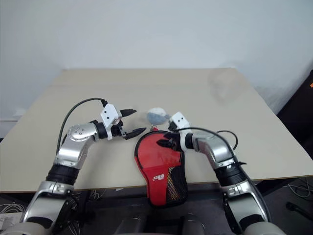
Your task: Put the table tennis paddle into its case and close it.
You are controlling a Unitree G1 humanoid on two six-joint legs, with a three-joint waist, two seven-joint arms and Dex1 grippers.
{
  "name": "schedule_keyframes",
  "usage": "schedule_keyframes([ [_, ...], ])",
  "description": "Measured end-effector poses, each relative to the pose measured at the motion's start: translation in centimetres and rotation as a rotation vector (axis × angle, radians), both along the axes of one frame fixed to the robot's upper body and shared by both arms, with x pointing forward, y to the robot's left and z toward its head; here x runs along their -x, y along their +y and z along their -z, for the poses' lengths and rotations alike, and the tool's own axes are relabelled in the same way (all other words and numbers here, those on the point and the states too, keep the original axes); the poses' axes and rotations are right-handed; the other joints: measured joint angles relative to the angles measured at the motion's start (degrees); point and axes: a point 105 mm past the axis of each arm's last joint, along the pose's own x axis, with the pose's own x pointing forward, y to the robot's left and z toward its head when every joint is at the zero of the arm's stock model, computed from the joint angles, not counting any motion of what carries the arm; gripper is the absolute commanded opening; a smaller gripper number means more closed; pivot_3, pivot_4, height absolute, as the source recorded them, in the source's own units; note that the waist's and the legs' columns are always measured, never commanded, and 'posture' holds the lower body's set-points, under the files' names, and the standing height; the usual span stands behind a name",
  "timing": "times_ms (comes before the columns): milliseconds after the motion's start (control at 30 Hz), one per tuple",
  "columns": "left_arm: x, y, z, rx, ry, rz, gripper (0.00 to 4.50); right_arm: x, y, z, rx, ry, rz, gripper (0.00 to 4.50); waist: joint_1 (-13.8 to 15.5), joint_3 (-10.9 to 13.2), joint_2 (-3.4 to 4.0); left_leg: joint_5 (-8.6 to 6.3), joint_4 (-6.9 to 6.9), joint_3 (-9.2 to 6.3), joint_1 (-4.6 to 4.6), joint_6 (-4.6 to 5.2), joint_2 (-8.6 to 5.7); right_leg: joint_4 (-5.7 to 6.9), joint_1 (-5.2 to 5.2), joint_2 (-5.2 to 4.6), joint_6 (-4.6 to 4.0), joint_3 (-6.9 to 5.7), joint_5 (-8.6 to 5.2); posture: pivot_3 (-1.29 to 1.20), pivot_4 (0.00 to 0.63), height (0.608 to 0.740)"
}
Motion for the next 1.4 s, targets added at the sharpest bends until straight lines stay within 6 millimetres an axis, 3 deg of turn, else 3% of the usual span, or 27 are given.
schedule_keyframes([
  [67, 0.3, -0.5, -0.3, 0.026, 0.016, -0.009, 4.5, -0.7, 0.0, -1.4, -0.006, -0.037, -0.007, 4.39, 0.0, 0.0, 0.01, -0.05, 0.0, 0.0, 0.02, 0.04, 0.02, 0.0, 0.02, 0.05, 0.0, -0.01, 0.0, 0.0, 0.0, 0.706],
  [133, 0.7, -0.7, 0.0, 0.037, 0.036, -0.023, 4.5, -2.0, -0.2, -2.4, 0.002, -0.064, 0.006, 4.45, -0.03, 0.05, 0.1, -0.05, -0.01, 0.07, 0.03, 0.04, 0.02, 0.02, 0.07, 0.1, 0.0, 0.01, 0.0, 0.0, 0.0, 0.706],
  [233, 1.2, -1.4, 1.5, 0.058, 0.101, -0.022, 3.87, -4.3, -0.5, -4.4, 0.02, -0.14, 0.037, 4.5, -0.03, 0.1, 0.17, 0.07, -0.02, 0.19, 0.0, -0.14, 0.02, 0.07, 0.03, 0.14, 0.0, 0.06, 0.0, 0.0, 0.0, 0.706],
  [367, 1.3, -2.1, 1.9, 0.071, 0.117, -0.017, 2.47, -6.5, 0.1, -5.8, 0.019, -0.198, 0.062, 4.5, -0.14, 0.1, 0.18, 0.07, -0.02, 0.28, -0.01, -0.15, 0.02, 0.08, 0.04, 0.16, 0.0, 0.08, 0.0, 0.0, 0.0, 0.706],
  [600, 1.7, -3.7, 4.0, 0.08, 0.192, 0.01, 0.03, -9.0, 1.5, -4.8, 0.036, -0.198, 0.106, 4.5, -0.77, 0.11, 0.18, 0.08, -0.04, 0.41, -0.03, -0.17, 0.02, 0.13, -0.03, 0.19, -0.09, 0.18, 0.06, 0.0, 0.0, 0.706],
  [933, 3.4, -4.5, 7.4, -0.031, 0.278, 0.067, 0.03, -9.4, 4.6, -2.4, 0.057, -0.162, 0.148, 4.5, -2.14, 0.12, 0.21, 0.08, -0.1, 0.44, -0.05, -0.31, 0.03, 0.23, -0.15, 0.19, -0.13, 0.24, 0.07, 0.0, 0.0, 0.706],
  [1400, 3.9, -4.0, 7.5, -0.071, 0.272, 0.068, 0.03, -8.6, 5.5, 1.6, 0.127, -0.096, 0.208, 4.5, -2.6, 0.11, 0.22, 0.15, -0.25, 0.49, -0.04, -0.47, 0.03, 0.29, -0.28, 0.18, -0.21, 0.36, 0.11, 0.0, 0.0, 0.706],
])
